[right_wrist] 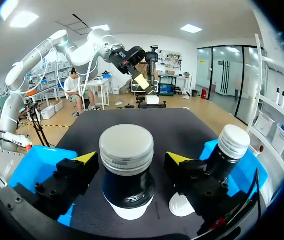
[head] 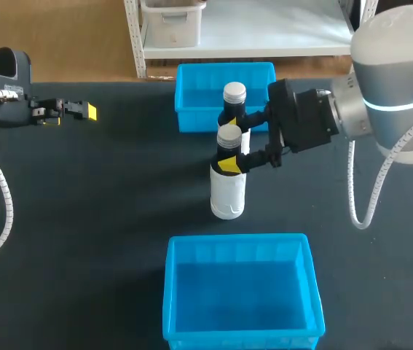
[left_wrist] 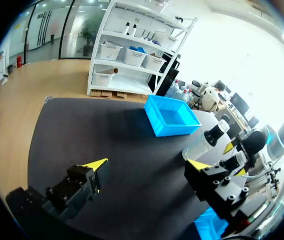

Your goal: Pick up the bottle, and place it in the far bin if it is heavy, or in the near bin if it is light.

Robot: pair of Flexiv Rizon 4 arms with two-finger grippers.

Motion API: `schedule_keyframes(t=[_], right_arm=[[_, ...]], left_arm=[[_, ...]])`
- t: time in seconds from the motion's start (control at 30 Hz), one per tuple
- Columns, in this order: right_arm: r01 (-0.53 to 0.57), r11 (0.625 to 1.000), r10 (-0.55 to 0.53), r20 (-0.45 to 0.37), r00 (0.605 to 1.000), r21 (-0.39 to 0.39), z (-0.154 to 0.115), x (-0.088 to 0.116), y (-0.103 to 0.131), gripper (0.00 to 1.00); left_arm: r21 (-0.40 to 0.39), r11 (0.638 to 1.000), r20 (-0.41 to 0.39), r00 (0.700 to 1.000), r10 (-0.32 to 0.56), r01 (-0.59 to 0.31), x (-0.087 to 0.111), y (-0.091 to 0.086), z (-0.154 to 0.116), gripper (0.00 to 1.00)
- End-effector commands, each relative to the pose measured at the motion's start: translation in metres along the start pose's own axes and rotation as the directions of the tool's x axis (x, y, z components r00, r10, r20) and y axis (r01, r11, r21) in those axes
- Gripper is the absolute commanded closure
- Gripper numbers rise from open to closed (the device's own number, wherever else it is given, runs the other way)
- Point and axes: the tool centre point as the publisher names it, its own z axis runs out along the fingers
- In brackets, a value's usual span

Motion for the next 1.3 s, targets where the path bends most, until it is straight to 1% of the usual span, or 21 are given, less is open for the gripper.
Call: schedule_keyframes(t=[0.03,0.07,0.13,0.17,0.2,0.23,0.27,0.3,0.4,0.5,0.53,0.67,0.97,1.0,1.1,1.2,1.3], right_arm=[[0.002,1.0,-0.002,0.003,1.0,-0.003,-0.0011,0.0,0.0001,0.18],[0.002,1.0,-0.002,0.004,1.0,-0.003,-0.0011,0.0,0.0001,0.19],[0.001,1.0,-0.001,0.003,1.0,-0.004,-0.001,-0.0001,0.0001,0.25],[0.001,1.0,-0.001,0.003,1.0,-0.005,-0.001,0.0,0.0003,0.26],[0.0,1.0,0.0,0.003,1.0,-0.006,-0.0007,0.0003,0.0005,0.29],[-0.002,1.0,0.002,0.003,1.0,-0.008,-0.0003,0.001,0.0005,0.36],[-0.003,1.0,0.003,0.003,1.0,-0.008,-0.0003,0.0011,0.0006,0.38],[-0.005,1.0,0.005,0.003,1.0,-0.009,-0.0003,0.0012,0.0006,0.4],[-0.007,1.0,0.007,0.004,1.0,-0.01,0.0,0.0014,0.0008,0.39],[-0.009,1.0,0.009,0.006,1.0,-0.013,0.0007,0.0015,0.0013,0.45],[-0.008,1.0,0.009,0.006,1.0,-0.014,0.0008,0.0015,0.0015,0.5],[-0.008,1.0,0.008,0.007,1.0,-0.016,0.0012,0.001,0.002,0.53],[-0.008,1.0,0.008,0.012,1.0,-0.022,0.0012,0.0007,0.0039,0.54],[-0.008,1.0,0.008,0.013,1.0,-0.022,0.0012,0.0007,0.004,0.57],[-0.009,1.0,0.009,0.016,1.0,-0.02,0.0008,0.0008,0.0039,0.62],[-0.01,1.0,0.01,0.018,1.0,-0.018,0.0003,0.001,0.0037,0.71],[-0.01,1.0,0.01,0.021,1.0,-0.016,-0.0005,0.0008,0.0035,0.89]], left_arm=[[0.0,1.0,0.0,1.0,0.0,0.0,0.0,0.0,0.0,0.0],[0.0,1.0,0.0,1.0,0.0,0.0,0.0,0.0,0.0,0.0],[0.0,1.0,0.0,1.0,0.0,0.0,0.0,0.0,0.0,0.0],[0.0,1.0,0.0,1.0,0.0,0.0,0.0,0.0,0.0,0.0],[0.0,1.0,0.0,1.0,0.0,0.0,0.0,0.0,0.0,0.0],[0.0,1.0,0.0,1.0,0.0,0.0,0.0,0.0,0.0,0.0],[0.0,1.0,0.0,1.0,0.0,0.0,0.0,0.0,0.0,0.0],[0.0,1.0,0.0,1.0,0.0,0.0,0.0,0.0,0.0,0.0],[0.0,1.0,0.0,1.0,0.0,0.0,0.0,0.0,0.0,0.0],[0.0,1.0,0.0,1.0,0.0,0.0,0.0,0.0,0.0,0.0],[0.0,1.0,0.0,1.0,0.0,0.0,0.0,0.0,0.0,0.0],[0.0,1.0,0.0,1.0,0.0,0.0,0.0,0.0,0.0,0.0],[0.0,1.0,0.0,1.0,0.0,0.0,0.0,0.0,0.0,0.0],[0.0,1.0,0.0,1.0,0.0,0.0,0.0,0.0,0.0,0.0],[0.0,1.0,0.0,1.0,0.0,0.0,0.0,0.0,0.0,0.0],[0.0,1.0,0.0,1.0,0.0,0.0,0.0,0.0,0.0,0.0],[0.0,1.0,0.0,1.0,0.0,0.0,0.0,0.0,0.0,0.0]])
